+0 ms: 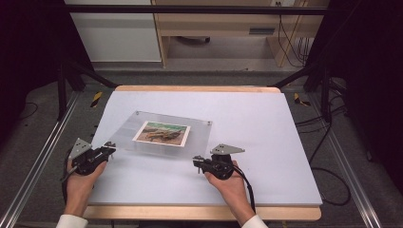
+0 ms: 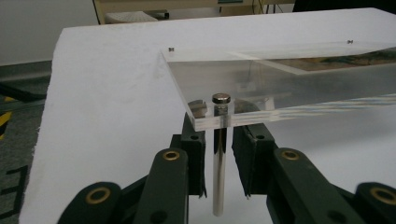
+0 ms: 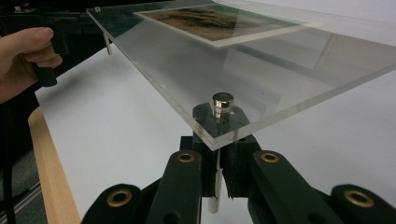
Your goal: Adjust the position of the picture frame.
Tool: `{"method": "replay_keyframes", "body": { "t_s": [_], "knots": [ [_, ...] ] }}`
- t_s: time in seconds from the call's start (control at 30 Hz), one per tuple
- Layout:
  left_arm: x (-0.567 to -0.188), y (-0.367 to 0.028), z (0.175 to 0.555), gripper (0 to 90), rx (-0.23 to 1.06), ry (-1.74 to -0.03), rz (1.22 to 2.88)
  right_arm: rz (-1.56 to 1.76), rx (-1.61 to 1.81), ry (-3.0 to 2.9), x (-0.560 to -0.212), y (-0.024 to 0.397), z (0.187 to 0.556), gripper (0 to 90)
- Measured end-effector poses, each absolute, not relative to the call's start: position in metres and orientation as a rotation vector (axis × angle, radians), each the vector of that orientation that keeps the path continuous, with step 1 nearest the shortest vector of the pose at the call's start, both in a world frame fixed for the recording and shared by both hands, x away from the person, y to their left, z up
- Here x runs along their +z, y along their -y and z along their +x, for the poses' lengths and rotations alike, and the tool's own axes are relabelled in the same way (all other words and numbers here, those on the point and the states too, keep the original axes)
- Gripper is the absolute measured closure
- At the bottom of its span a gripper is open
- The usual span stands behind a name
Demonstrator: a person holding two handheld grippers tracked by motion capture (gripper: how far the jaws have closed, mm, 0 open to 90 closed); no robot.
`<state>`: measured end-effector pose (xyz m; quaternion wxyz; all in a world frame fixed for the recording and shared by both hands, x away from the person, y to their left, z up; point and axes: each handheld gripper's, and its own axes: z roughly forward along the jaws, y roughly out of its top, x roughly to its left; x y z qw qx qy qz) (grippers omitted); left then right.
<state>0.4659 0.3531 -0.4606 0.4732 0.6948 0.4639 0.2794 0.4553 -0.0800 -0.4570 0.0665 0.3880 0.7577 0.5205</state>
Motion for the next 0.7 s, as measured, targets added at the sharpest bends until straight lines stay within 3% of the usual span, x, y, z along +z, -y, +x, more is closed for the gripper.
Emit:
{"method": "replay_keyframes", "body": {
  "t_s": [0.7],
  "knots": [
    [-0.4598, -0.353, 0.4724, 83.8, 0.638, -1.141, 1.666, 1.167, 1.543, -2.274, -0.4571, 0.0799, 0.4553, 84.8]
  ]
}}
